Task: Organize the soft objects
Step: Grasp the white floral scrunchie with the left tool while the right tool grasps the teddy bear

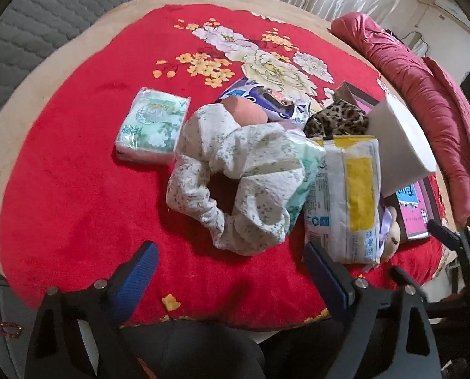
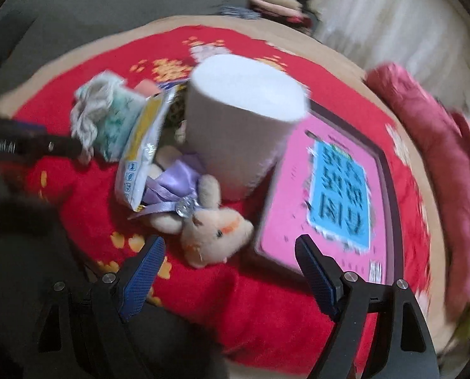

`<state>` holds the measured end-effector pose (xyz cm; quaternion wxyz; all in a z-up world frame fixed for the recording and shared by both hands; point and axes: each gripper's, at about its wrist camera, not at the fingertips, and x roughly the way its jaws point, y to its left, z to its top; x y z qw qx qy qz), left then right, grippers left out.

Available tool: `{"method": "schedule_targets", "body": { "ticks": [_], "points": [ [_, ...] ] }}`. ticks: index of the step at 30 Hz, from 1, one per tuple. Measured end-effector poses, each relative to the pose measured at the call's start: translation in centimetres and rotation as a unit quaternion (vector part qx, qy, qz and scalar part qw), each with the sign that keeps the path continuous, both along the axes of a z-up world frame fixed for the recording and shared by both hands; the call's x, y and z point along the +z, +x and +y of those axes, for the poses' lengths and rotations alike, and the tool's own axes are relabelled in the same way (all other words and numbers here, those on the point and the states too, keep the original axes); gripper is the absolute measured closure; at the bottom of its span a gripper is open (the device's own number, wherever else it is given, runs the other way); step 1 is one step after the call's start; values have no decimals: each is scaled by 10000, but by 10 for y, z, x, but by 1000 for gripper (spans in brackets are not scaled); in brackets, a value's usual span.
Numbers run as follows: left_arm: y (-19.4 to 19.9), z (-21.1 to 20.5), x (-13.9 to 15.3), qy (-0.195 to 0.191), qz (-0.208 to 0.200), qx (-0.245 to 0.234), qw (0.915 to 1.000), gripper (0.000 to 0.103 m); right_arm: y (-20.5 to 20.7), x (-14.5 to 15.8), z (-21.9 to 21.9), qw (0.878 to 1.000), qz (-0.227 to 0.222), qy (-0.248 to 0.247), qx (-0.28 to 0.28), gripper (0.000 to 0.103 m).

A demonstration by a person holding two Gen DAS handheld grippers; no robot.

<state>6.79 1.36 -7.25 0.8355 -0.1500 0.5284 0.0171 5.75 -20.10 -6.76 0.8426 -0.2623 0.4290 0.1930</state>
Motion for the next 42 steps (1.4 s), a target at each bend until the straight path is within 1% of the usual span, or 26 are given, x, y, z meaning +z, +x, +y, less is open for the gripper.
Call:
{"method": "schedule_targets", "body": {
  "ticks": [4, 6, 7, 9, 10, 11, 13, 15, 16, 17, 18, 19, 21, 24, 25, 27, 29, 33, 34, 37, 42],
  "points": [
    [7, 4, -2, -123, -21, 16, 9999, 16, 5, -14, 17, 9967, -107, -504, 623, 18],
    [12, 5, -3, -146, -28, 21, 9999, 24, 9, -19, 23, 9956, -44, -496, 790, 18],
    [14, 6, -3, -142, -35, 11, 9999, 26, 12, -21, 25, 9955, 18, -456, 827, 18],
    [17, 5, -4, -130, -53, -58, 9999, 35, 18, -28, 28, 9953, 212, -441, 837, 18],
    [19, 4, -5, -116, -58, -103, 9999, 37, 22, -32, 28, 9952, 270, -456, 817, 19],
    [22, 2, -6, -100, -45, -158, 9998, 41, 26, -34, 28, 9954, 286, -476, 775, 19],
    [26, -1, -11, -125, 3, -246, 9996, 44, 32, -37, 30, 9957, 260, -516, 727, 19],
    [29, -2, -15, -116, 17, -301, 9995, 54, 41, -40, 32, 9955, 266, -553, 715, 19],
    [30, -3, -16, -93, 17, -323, 9994, 55, 44, -41, 33, 9953, 273, -547, 747, 21],
    [31, -4, -17, -108, 0, -363, 9993, 59, 45, -42, 35, 9952, 266, -541, 767, 21],
    [32, -4, -18, -155, -20, -401, 9991, 64, 47, -44, 37, 9950, 294, -533, 786, 24],
    [33, -3, -19, -206, -28, -416, 9989, 66, 49, -46, 38, 9948, 353, -510, 805, 31],
    [32, 0, -20, -340, -21, -400, 9986, 77, 46, -48, 40, 9947, 400, -421, 848, 32],
    [30, 3, -20, -449, -49, -362, 9983, 84, 41, -44, 37, 9953, 322, -180, 893, 41],
    [29, 4, -19, -470, -77, -334, 9983, 85, 41, -41, 35, 9956, 332, -64, 879, 44],
    [25, 8, -15, -533, -200, -253, 9981, 87, 41, -36, 29, 9956, 366, 150, 848, 46],
    [21, 12, -8, -614, -389, -198, 9972, 87, 39, -32, 22, 9957, 390, 320, 778, 47],
    [14, 15, 2, -604, -587, -147, 9963, 87, 33, -22, 8, 9961, 378, 584, 541, 48],
    [12, 15, 4, -618, -625, -160, 9960, 87, 25, -20, 4, 9959, 361, 640, 524, 48],
    [7, 15, 11, -582, -754, -187, 9953, 87, 11, -8, -2, 9947, 278, 847, 511, 48],
    [-2, 4, 29, -359, -1037, -374, 9933, 87, -1, 13, -12, 9918, 66, 1207, 416, 48]
  ]
}}
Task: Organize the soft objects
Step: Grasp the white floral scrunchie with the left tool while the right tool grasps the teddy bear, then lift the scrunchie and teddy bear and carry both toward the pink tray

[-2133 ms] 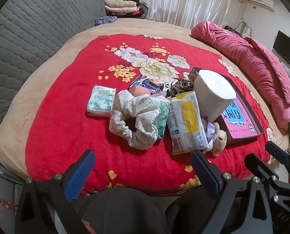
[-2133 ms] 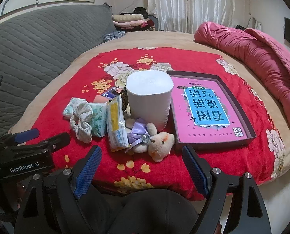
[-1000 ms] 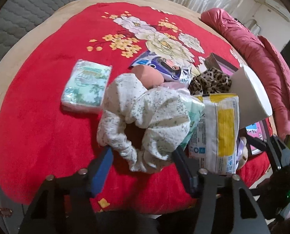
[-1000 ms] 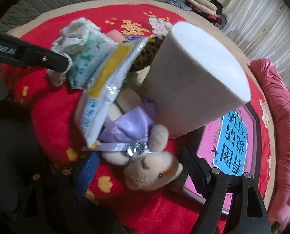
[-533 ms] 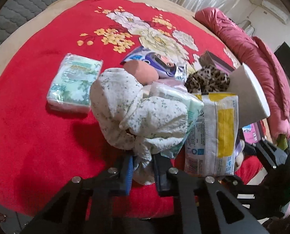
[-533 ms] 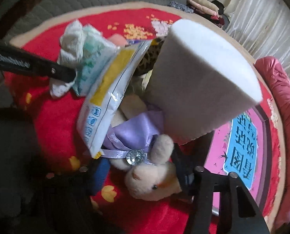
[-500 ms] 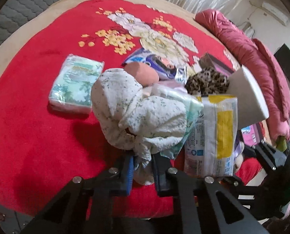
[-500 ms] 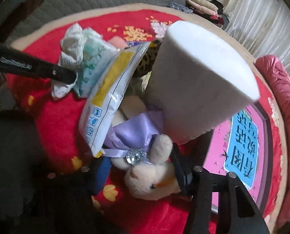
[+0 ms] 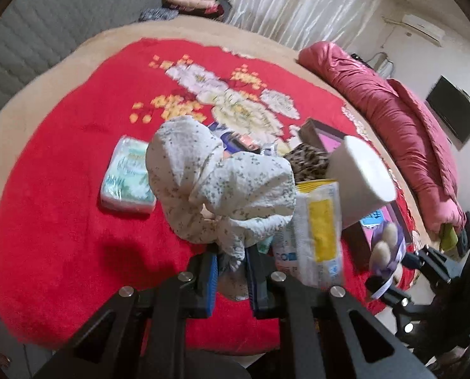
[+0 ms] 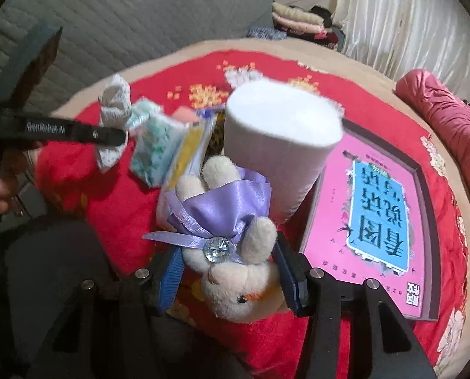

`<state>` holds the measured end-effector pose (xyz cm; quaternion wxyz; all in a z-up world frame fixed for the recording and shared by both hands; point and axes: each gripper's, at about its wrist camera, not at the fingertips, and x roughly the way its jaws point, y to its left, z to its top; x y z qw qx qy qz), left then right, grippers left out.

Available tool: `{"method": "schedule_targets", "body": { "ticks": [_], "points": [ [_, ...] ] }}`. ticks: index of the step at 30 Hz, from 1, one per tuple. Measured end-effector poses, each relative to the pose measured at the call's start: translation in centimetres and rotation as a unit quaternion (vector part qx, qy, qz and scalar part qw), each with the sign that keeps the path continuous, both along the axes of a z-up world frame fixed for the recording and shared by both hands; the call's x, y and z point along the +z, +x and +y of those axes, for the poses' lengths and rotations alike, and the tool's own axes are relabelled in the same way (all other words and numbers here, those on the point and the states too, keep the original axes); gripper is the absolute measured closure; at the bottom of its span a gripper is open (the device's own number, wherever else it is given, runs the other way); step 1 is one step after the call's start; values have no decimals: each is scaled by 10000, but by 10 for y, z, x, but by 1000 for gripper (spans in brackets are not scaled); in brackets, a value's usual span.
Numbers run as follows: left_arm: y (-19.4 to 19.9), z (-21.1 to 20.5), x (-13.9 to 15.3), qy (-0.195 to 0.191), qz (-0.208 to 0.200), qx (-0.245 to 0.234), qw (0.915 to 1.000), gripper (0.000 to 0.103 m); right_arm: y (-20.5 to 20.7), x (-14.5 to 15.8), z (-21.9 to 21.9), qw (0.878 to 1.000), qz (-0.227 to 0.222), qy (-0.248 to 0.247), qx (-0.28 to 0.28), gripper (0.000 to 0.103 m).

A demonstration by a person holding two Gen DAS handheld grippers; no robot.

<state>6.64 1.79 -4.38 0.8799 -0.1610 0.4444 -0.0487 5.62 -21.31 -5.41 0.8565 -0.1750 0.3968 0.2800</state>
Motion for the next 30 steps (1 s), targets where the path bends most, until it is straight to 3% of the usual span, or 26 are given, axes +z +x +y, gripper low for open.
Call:
{"method": "schedule_targets", "body": {
  "ticks": [7, 13, 22, 30],
  "points": [
    [-12, -23, 29, 135, -359, -193, 9991, 87, -4, 41, -20, 9953, -516, 719, -399, 48],
    [-8, -53, 53, 298, -565, -263, 9976, 87, -6, 74, -34, 9857, -1000, 1050, -852, 48],
    [2, -128, 84, 271, -887, -888, 9917, 87, -2, 95, -66, 9705, -1351, 1029, -1712, 48],
    [9, -179, 95, 379, -968, -1262, 9865, 87, -1, 107, -112, 9481, -1678, 1116, -2459, 48]
  ]
}}
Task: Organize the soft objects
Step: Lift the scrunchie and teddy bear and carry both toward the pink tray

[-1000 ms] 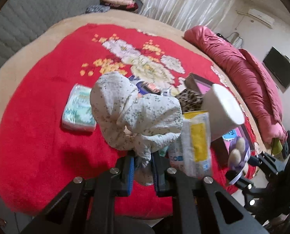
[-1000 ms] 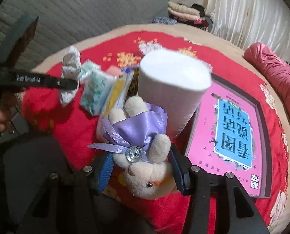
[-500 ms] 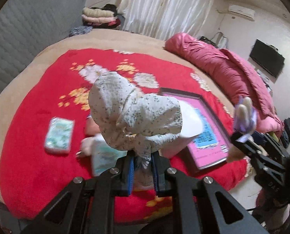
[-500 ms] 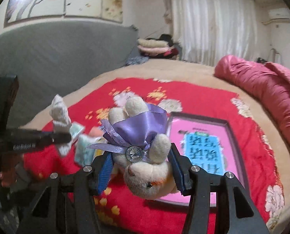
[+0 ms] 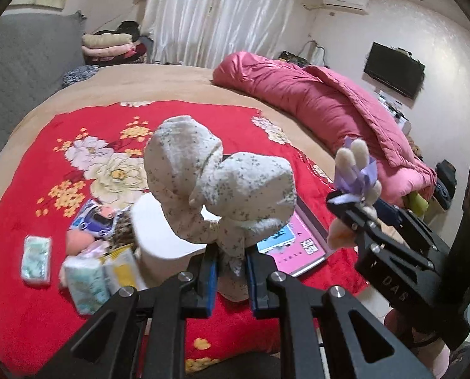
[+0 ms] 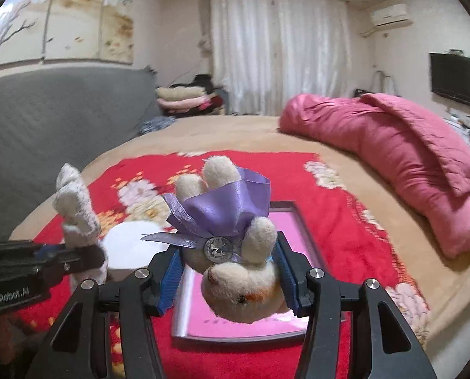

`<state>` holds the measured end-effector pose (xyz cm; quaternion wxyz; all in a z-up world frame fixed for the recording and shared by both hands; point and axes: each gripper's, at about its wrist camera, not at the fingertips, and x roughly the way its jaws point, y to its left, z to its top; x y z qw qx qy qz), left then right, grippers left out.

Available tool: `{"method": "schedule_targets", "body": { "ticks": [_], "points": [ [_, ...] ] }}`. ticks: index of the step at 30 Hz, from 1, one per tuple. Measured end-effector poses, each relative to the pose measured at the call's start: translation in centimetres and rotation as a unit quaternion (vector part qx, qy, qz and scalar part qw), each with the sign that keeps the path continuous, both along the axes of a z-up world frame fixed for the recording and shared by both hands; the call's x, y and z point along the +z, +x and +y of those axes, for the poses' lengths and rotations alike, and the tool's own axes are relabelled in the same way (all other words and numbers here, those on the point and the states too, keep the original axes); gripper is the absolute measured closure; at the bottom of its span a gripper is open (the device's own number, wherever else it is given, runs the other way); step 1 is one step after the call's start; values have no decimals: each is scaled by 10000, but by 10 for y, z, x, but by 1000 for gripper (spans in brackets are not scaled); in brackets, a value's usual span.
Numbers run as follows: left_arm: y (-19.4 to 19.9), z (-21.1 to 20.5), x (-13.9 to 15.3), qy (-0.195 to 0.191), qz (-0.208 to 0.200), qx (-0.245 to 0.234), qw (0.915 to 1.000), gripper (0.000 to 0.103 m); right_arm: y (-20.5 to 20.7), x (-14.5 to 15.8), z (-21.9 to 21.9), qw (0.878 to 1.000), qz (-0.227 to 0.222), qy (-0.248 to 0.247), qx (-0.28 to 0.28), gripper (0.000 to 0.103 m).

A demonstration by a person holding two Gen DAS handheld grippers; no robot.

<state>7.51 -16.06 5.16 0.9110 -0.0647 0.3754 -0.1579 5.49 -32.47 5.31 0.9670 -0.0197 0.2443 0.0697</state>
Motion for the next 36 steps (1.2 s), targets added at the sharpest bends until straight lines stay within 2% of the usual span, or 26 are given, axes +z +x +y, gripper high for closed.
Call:
{"method": "schedule_targets", "body": {
  "ticks": [5, 16, 21, 30, 33, 36],
  "points": [
    [11, -26, -5, 130, 67, -160, 9998, 87, -2, 3, -29, 9991, -79, 181, -366, 48],
    [39, -74, -25, 454, 204, -543, 9973, 87, 1, -6, -67, 9956, -21, 193, -921, 48],
    [58, -95, -46, 473, 487, -694, 9953, 87, 14, -16, -81, 9939, 168, 203, -1067, 47],
    [76, -126, -92, 909, 906, -1046, 9862, 87, 47, -48, -93, 9911, 654, 65, -1159, 47],
    [81, -130, -107, 856, 1125, -1106, 9838, 87, 52, -57, -95, 9904, 752, 16, -1162, 47],
    [82, -134, -117, 976, 1177, -1144, 9816, 87, 55, -62, -96, 9899, 815, -4, -1162, 47]
  ]
}}
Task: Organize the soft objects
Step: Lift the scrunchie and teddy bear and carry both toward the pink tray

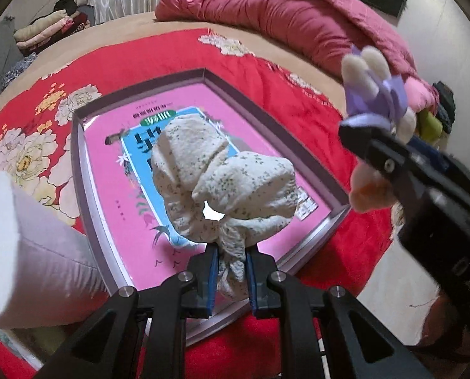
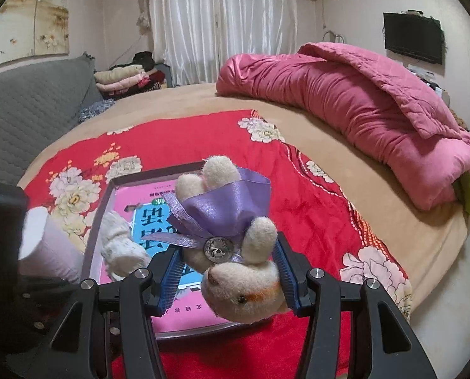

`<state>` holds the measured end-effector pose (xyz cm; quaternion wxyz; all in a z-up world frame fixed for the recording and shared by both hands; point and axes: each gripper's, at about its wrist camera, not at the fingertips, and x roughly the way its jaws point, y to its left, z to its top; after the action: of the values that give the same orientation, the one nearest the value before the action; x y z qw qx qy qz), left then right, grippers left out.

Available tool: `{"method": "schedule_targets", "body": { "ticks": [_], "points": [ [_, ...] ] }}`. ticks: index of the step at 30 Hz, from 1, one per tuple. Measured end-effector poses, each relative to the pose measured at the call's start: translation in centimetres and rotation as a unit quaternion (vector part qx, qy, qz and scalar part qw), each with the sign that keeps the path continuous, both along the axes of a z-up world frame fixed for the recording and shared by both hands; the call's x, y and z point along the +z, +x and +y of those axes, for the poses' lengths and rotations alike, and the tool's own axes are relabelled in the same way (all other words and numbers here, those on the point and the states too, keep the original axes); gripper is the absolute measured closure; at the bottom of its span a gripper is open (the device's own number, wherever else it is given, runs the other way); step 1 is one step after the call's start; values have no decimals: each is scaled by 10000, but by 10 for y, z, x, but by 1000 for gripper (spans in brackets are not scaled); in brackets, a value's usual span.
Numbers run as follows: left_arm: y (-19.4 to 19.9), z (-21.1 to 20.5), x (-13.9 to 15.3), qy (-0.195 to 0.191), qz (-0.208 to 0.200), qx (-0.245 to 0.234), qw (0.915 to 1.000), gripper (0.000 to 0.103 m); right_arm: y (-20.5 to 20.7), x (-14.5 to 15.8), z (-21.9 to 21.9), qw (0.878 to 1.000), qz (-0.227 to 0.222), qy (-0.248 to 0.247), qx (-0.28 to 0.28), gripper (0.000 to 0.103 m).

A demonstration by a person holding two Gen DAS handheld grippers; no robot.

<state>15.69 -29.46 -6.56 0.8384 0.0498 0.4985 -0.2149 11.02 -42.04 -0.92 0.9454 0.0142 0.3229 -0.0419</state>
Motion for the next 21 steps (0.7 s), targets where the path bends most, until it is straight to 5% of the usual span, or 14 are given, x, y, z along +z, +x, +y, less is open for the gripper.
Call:
{"method": "schedule_targets", "body": {
  "ticks": [21],
  "points": [
    [1, 19, -25, -11, 245, 202, 9995, 87, 42, -63, 24, 9941, 959, -388, 338, 46]
  ]
}}
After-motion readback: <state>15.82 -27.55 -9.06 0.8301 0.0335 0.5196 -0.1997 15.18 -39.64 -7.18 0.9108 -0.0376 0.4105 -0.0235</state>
